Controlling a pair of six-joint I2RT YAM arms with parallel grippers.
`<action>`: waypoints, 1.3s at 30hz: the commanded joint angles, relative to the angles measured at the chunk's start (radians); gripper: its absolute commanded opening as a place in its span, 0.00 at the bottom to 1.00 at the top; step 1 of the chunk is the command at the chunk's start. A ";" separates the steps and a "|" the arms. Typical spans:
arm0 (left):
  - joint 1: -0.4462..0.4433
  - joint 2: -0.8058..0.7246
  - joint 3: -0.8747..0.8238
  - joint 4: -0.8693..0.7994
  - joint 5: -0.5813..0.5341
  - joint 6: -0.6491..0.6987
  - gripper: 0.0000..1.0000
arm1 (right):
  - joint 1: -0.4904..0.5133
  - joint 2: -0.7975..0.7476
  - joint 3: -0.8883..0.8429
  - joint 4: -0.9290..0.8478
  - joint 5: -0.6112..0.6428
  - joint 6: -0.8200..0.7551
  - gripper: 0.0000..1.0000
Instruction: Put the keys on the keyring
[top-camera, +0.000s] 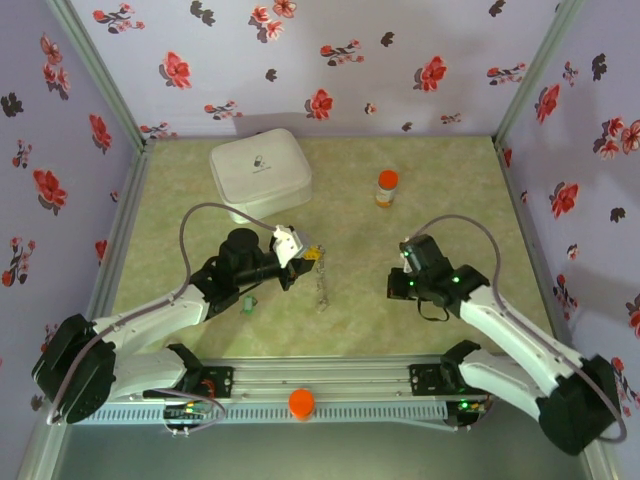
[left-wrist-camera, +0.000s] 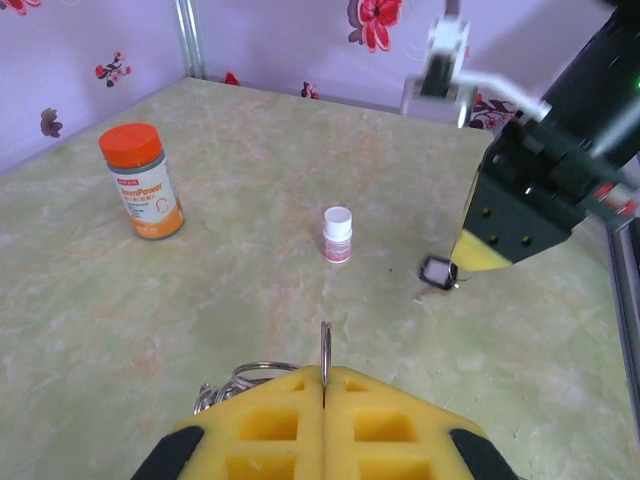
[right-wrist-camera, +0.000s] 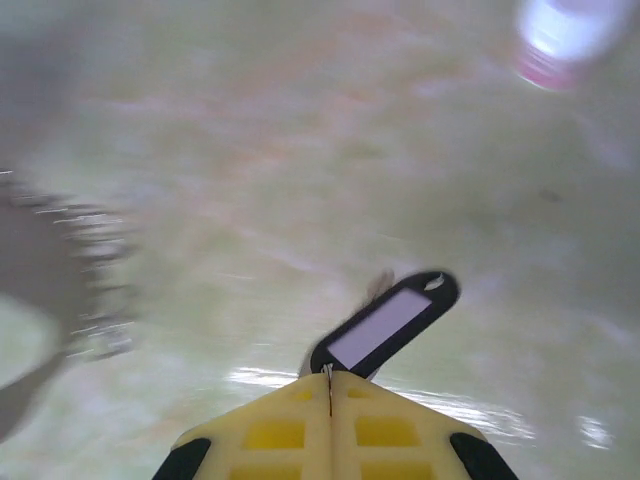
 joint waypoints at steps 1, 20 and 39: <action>-0.015 0.004 0.030 0.030 0.004 -0.003 0.00 | 0.009 -0.063 0.009 0.208 -0.266 -0.119 0.00; -0.099 0.079 0.061 0.015 -0.012 -0.079 0.00 | 0.015 0.108 0.097 0.490 -0.652 -0.233 0.00; -0.101 0.070 0.049 0.056 0.000 -0.069 0.00 | 0.015 0.153 0.135 0.400 -0.500 -0.259 0.00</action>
